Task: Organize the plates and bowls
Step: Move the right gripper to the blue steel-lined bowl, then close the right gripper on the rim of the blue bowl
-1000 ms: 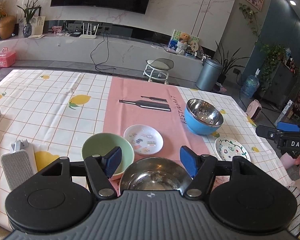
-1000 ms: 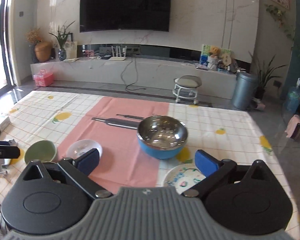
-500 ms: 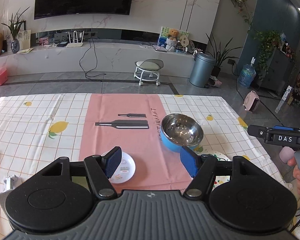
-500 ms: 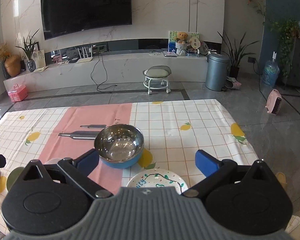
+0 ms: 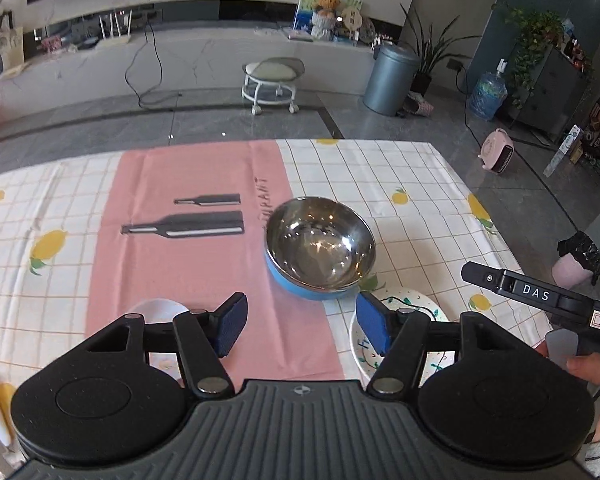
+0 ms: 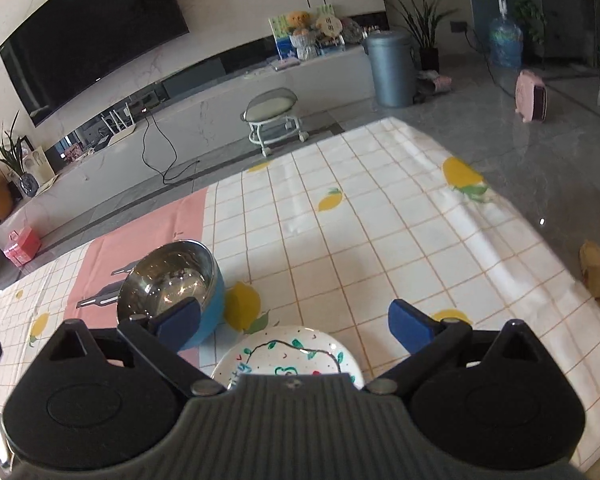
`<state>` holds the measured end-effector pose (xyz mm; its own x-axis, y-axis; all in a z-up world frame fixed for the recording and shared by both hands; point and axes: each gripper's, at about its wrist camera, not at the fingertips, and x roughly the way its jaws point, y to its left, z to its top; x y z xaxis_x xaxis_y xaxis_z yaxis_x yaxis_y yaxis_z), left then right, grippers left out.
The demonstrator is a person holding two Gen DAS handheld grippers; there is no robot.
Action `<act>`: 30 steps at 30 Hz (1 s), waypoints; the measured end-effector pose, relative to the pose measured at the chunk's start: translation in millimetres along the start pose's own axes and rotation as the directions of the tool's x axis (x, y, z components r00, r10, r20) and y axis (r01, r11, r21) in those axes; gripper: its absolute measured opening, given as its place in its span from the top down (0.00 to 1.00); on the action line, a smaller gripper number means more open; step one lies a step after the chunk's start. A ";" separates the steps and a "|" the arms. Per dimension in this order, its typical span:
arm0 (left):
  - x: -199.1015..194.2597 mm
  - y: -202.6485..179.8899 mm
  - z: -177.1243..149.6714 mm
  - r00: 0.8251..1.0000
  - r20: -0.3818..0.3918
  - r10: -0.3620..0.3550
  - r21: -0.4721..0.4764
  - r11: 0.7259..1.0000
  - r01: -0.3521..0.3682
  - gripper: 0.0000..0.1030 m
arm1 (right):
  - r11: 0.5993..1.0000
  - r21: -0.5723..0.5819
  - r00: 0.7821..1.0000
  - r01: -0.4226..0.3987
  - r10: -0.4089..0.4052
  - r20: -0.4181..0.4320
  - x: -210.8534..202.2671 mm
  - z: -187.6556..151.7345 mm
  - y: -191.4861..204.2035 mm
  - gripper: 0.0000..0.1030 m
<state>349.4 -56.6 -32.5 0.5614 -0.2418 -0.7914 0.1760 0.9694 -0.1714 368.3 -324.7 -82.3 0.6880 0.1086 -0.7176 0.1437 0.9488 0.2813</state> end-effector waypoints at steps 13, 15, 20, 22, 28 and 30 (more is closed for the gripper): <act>97.7 -20.0 19.2 0.985 -0.099 0.144 0.010 0.990 -0.144 0.35 | 0.971 0.142 0.981 -0.191 0.195 -0.015 42.0 10.0 -2.1 0.28; 106.8 -19.5 20.9 0.982 -0.117 0.148 0.005 0.989 -0.148 0.37 | 0.971 0.142 0.980 -0.192 0.196 -0.013 50.3 11.2 4.4 0.35; 121.4 -18.8 21.7 0.976 -0.119 0.182 0.007 0.983 -0.182 0.44 | 0.971 0.130 0.976 -0.203 0.212 -0.057 72.1 10.3 17.8 0.46; 127.7 -18.0 21.5 0.968 -0.143 0.206 0.010 0.978 -0.207 0.55 | 0.973 0.119 0.975 -0.196 0.206 -0.077 80.1 9.2 21.6 0.48; 136.1 -8.7 18.8 0.966 -0.158 0.203 -0.024 0.978 -0.209 0.69 | 0.974 0.129 0.968 -0.187 0.205 -0.144 104.6 7.6 29.4 0.58; 138.7 -4.8 18.5 0.969 -0.159 0.187 -0.044 0.980 -0.196 0.69 | 0.970 0.136 0.962 -0.200 0.221 -0.160 109.6 5.5 31.9 0.59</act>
<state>441.3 -95.6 -130.5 0.4485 -0.0467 -0.8925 0.0265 0.9989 -0.0390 452.2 -284.3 -148.4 0.5795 0.3615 -0.7304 0.0987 0.8585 0.5032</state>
